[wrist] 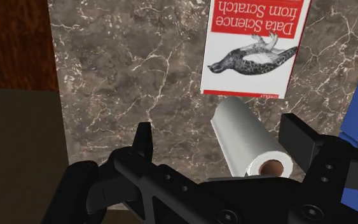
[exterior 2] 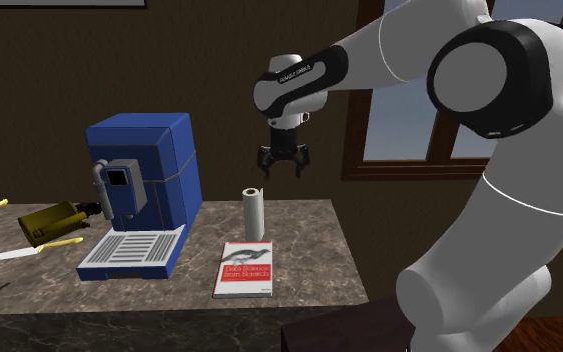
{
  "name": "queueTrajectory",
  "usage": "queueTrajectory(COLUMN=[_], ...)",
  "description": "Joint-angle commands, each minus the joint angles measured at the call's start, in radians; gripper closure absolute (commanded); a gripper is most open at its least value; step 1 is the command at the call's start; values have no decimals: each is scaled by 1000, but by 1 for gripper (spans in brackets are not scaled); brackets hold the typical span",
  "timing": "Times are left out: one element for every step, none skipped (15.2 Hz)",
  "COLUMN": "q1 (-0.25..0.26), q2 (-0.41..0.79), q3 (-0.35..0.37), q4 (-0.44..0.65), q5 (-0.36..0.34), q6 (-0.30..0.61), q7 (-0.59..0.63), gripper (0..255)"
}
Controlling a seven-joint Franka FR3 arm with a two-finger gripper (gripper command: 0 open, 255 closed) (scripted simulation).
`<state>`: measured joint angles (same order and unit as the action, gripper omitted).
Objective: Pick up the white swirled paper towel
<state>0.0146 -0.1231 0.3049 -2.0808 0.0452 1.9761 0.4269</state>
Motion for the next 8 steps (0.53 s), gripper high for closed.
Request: queueTrajectory(q1=[2,5,8,13,20,27,35,44], q2=[74,115,156,198,240,282,324,367], q3=[15,21,25,28,30,30,29,28], q4=[50,81,114,148,184,221,261,302], q5=[-29,-46,-64,-82,-101,-119,-137,-155], q6=[21,29,35,39,42,44,43,42], q7=[53,79,106,132,157,182,206,228], gripper=[0,0,0,0,0,0,0,0])
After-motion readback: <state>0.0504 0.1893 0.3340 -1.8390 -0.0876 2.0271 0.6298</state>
